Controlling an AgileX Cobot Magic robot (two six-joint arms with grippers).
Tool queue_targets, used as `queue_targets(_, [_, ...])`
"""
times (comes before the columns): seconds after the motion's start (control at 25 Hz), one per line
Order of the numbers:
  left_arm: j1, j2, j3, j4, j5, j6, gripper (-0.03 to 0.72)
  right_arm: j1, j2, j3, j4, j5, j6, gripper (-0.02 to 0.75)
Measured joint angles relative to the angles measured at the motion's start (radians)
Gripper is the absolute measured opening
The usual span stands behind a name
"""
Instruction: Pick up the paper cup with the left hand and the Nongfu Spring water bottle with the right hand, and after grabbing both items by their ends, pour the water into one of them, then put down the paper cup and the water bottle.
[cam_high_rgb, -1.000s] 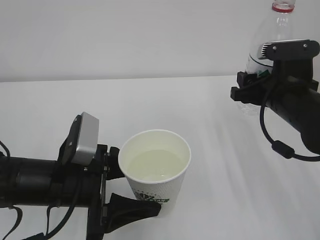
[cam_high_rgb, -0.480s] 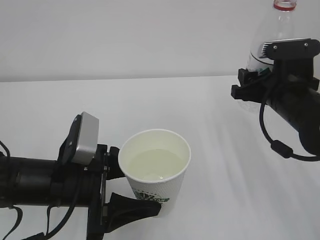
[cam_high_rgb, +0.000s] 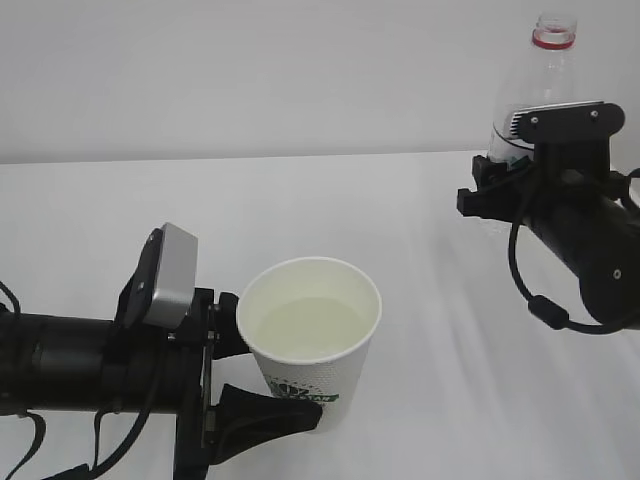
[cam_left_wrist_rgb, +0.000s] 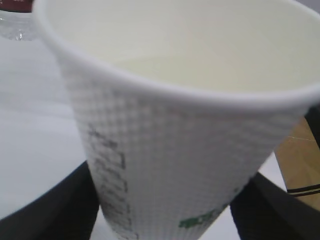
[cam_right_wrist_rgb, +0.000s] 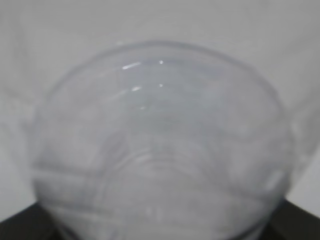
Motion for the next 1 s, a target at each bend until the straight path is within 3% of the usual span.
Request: queue_targets(1.0, [0.000, 0.000, 0.000, -0.014, 0.000, 0.000, 0.554, 0.000, 0.124, -0.002, 0.034, -0.130, -0.002, 0.491])
